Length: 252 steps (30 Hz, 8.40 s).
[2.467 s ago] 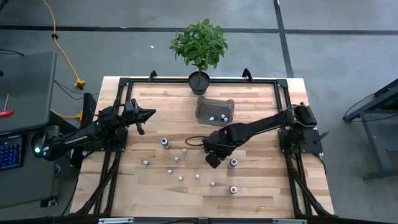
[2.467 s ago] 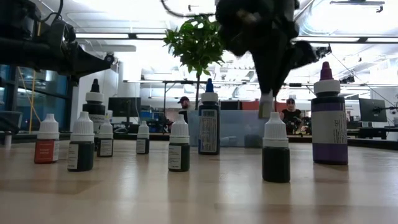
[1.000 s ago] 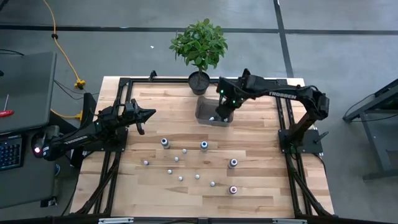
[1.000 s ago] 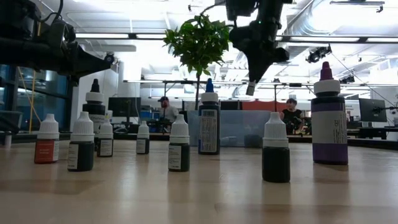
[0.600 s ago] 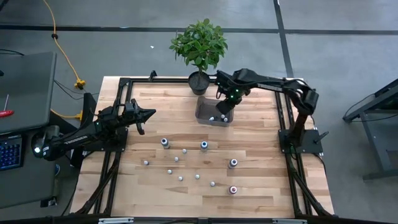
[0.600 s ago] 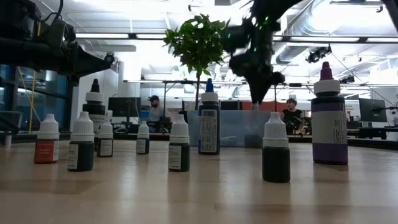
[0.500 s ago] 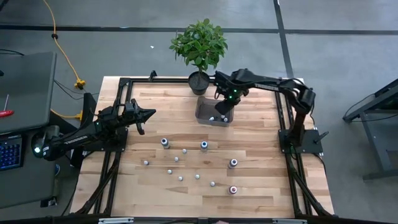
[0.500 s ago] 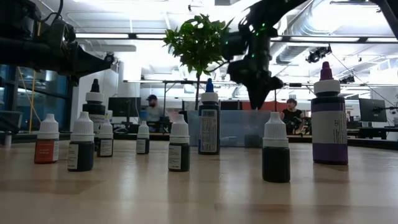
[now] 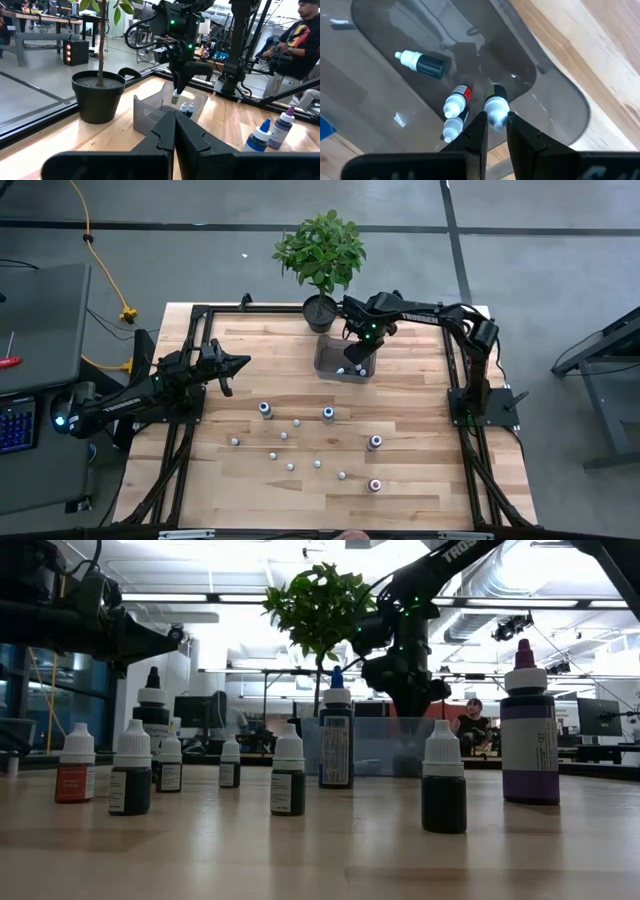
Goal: Pick & Place food coloring
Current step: Put the small green food coloring bottle into the black bin, then put the small black food coloring bottle into the black bin
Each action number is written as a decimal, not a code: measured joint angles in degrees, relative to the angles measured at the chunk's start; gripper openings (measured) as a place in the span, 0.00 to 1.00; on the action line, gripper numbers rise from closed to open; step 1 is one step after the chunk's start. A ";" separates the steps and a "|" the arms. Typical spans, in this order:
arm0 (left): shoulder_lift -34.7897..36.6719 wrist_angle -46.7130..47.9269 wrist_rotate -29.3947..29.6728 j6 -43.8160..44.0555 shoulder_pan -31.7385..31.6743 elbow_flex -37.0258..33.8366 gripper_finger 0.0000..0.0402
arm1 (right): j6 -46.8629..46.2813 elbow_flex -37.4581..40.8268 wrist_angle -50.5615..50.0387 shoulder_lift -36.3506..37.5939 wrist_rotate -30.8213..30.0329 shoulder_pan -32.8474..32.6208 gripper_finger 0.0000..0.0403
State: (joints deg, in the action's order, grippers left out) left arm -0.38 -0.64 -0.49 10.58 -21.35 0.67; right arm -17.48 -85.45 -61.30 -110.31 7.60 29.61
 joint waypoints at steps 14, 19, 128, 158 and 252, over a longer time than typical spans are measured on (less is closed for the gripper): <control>-0.02 0.00 0.00 -0.01 -0.01 0.00 0.00 | 14.78 0.00 -0.11 -0.80 -1.68 -0.51 0.13; -0.02 0.00 0.00 0.01 -0.01 0.00 0.00 | 19.94 0.02 -0.30 -0.80 -3.24 -0.75 0.13; -0.02 0.00 0.00 0.01 0.01 0.00 0.00 | 4.67 -4.20 -4.23 18.13 5.55 -40.85 0.41; -0.02 0.00 0.00 -0.01 0.01 0.00 0.00 | -22.25 -16.99 1.90 -6.70 -4.77 -54.13 0.41; -0.01 0.00 0.00 -0.01 -0.01 0.00 0.00 | -53.00 -8.54 15.04 -12.16 -0.70 -54.45 0.15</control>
State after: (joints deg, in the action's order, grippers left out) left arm -0.39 -0.64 -0.49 10.57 -21.37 0.67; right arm -70.48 -93.98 -46.26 -122.47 6.90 -24.84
